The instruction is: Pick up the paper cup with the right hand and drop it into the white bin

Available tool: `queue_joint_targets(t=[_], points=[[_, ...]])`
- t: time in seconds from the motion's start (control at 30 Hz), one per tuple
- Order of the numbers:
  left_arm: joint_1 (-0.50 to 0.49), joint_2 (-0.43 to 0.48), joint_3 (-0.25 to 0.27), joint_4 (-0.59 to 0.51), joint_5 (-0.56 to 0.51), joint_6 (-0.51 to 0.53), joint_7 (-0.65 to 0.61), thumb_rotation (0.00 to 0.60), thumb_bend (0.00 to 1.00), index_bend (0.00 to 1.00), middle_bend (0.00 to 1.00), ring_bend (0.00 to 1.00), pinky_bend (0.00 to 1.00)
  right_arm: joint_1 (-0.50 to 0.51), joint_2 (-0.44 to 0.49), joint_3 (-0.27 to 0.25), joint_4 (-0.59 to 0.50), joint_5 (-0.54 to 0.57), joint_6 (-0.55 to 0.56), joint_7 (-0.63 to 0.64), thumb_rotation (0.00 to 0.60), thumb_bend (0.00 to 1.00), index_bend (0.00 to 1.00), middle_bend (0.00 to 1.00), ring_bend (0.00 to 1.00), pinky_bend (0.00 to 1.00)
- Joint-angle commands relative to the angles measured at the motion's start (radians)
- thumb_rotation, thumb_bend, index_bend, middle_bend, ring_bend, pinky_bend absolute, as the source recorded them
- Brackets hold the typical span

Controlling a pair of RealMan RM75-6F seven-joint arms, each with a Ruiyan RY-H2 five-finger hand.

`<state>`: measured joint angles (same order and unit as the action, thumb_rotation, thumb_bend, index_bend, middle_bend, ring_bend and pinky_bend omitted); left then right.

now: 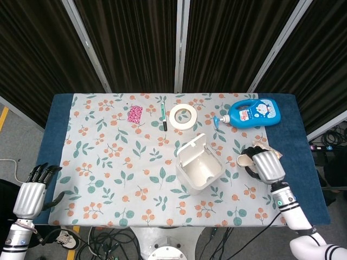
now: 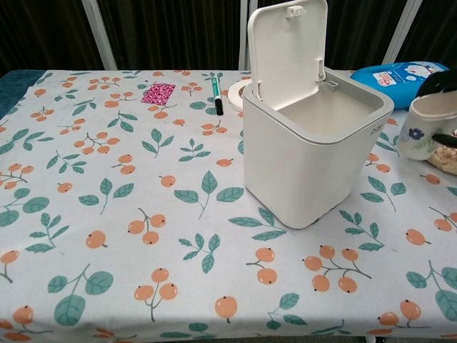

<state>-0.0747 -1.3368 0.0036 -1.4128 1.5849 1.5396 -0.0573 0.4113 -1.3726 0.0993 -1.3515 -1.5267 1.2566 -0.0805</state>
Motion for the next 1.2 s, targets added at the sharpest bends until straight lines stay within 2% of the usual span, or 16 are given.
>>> queue_joint_targets(t=[0.03,0.2,0.33,0.63,0.87,0.93,1.0,1.1,1.13,1.2], points=[[-0.002,0.001,-0.002,-0.004,0.002,0.001,0.003,0.600,0.24,0.20,0.18,0.08,0.11,-0.020,0.081,0.030,-0.089,-0.032,0.084,0.011,0.600,0.25,0.43,0.41,0.38,0.63],[-0.004,0.001,-0.004,-0.012,0.003,0.002,0.011,0.600,0.24,0.20,0.18,0.08,0.11,-0.021,0.191,0.048,-0.235,-0.072,0.125,0.078,0.600,0.25,0.43,0.41,0.37,0.62],[-0.003,0.001,-0.003,-0.014,0.004,0.004,0.014,0.600,0.24,0.20,0.18,0.08,0.11,-0.007,0.237,0.055,-0.314,-0.119,0.137,0.061,0.600,0.25,0.43,0.42,0.37,0.61],[-0.003,0.005,-0.004,-0.018,0.004,0.005,0.015,0.600,0.24,0.20,0.18,0.08,0.11,0.056,0.228,0.047,-0.423,-0.162,0.050,-0.030,0.600,0.25,0.43,0.41,0.37,0.61],[-0.001,-0.001,-0.005,-0.005,-0.001,0.004,0.005,0.600,0.24,0.20,0.18,0.08,0.11,0.101,0.160,0.041,-0.415,-0.169,-0.001,-0.047,0.600,0.23,0.28,0.39,0.36,0.56],[0.000,-0.001,-0.005,-0.002,-0.003,0.006,0.001,0.600,0.24,0.20,0.18,0.08,0.11,0.109,0.142,0.040,-0.406,-0.180,0.001,-0.043,0.600,0.23,0.24,0.36,0.34,0.51],[0.002,0.000,-0.005,0.001,-0.003,0.007,-0.003,0.600,0.24,0.20,0.18,0.08,0.11,0.113,0.135,0.035,-0.400,-0.187,0.000,-0.036,0.600,0.21,0.17,0.31,0.27,0.45],[0.003,-0.003,-0.004,0.007,-0.004,0.007,-0.006,0.600,0.24,0.20,0.18,0.08,0.11,0.120,0.144,0.021,-0.404,-0.183,-0.023,-0.023,0.600,0.13,0.04,0.19,0.08,0.27],[0.003,-0.003,-0.003,0.007,-0.003,0.007,-0.007,0.600,0.24,0.20,0.18,0.08,0.11,0.121,0.151,0.018,-0.407,-0.181,-0.029,-0.020,0.600,0.08,0.01,0.13,0.02,0.18],[0.003,-0.003,-0.004,0.008,-0.002,0.008,-0.008,0.600,0.24,0.20,0.18,0.08,0.11,0.121,0.157,0.014,-0.410,-0.185,-0.025,-0.008,0.600,0.02,0.00,0.05,0.00,0.08]])
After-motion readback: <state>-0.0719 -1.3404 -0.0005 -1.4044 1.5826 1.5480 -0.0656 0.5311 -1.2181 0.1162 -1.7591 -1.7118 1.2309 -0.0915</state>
